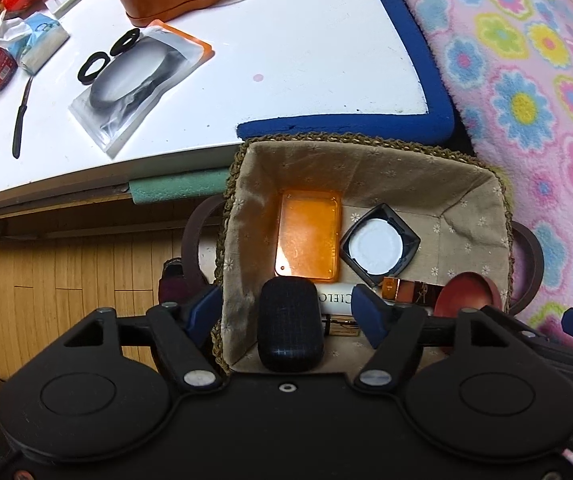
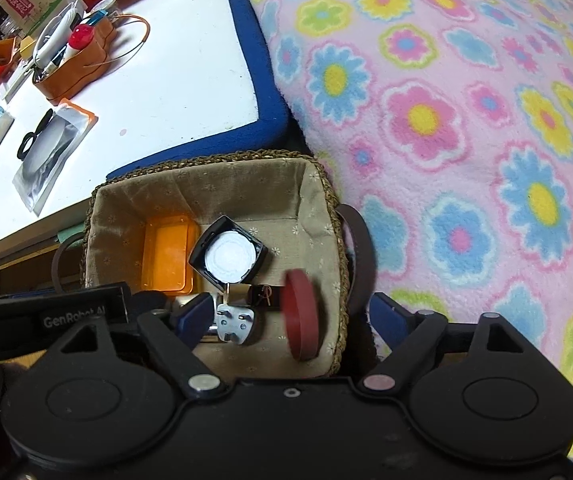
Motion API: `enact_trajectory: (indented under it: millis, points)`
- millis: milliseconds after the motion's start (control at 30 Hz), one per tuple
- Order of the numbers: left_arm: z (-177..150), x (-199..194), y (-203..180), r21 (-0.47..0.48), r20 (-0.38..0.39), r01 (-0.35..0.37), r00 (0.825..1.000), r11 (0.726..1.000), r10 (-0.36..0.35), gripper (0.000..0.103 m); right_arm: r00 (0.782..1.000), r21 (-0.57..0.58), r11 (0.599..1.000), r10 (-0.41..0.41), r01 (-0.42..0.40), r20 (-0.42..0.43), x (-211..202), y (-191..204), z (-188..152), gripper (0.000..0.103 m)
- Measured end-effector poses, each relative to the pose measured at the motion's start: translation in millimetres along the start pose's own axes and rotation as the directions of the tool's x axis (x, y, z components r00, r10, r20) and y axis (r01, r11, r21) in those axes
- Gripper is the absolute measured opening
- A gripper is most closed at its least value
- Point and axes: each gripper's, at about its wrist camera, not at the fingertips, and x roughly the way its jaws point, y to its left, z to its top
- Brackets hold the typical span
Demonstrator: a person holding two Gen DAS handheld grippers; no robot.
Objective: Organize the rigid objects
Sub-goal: 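Lower both tools into the basket and open them to release the case and lid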
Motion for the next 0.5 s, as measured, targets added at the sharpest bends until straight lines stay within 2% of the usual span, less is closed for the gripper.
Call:
enact_trajectory:
  millis: [233, 500]
  points:
    - [-1.1, 2.8, -3.9, 0.019, -0.020, -0.002, 1.000, 1.000, 0.002, 0.068, 1.000, 0.009, 1.000, -0.012, 0.012, -0.002, -1.6, -5.0, -3.1, 0.094]
    - [-3.5, 3.8, -9.8, 0.053, -0.026, 0.005, 1.000, 0.999, -0.004, 0.069, 1.000, 0.012, 1.000, -0.007, 0.007, -0.008, -6.0, -10.1, -9.8, 0.095]
